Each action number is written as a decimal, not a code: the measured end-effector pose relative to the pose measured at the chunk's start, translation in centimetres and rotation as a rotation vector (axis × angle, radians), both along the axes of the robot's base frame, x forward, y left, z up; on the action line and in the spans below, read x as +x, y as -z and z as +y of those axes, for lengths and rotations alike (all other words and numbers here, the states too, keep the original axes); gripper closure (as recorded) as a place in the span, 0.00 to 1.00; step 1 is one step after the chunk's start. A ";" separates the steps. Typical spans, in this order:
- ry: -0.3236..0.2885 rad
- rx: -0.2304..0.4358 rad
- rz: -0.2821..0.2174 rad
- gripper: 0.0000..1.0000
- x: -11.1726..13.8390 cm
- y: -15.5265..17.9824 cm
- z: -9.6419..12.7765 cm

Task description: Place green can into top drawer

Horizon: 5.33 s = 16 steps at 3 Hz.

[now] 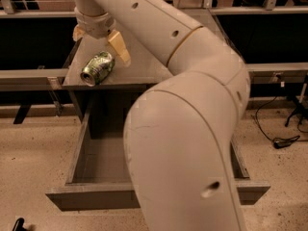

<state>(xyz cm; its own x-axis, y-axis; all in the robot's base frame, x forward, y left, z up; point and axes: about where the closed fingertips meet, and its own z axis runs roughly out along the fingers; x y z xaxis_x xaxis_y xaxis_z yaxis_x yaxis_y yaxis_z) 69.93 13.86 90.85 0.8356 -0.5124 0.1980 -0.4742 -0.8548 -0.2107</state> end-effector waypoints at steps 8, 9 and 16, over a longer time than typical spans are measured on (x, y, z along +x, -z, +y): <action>0.892 0.173 0.219 1.00 -6.0 6.2 -17.0; 1.094 0.168 0.220 1.00 -9.8 7.8 -20.6; 1.177 0.244 0.397 0.70 -11.3 28.5 -19.0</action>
Offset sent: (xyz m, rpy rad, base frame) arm 0.0051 0.0287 -0.0570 -0.0871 0.1483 0.1294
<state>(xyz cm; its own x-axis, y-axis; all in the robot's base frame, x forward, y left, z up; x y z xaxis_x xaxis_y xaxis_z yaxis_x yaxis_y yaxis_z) 58.59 -5.11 62.33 -0.1694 -0.9717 -0.1646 -0.9855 0.1672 0.0277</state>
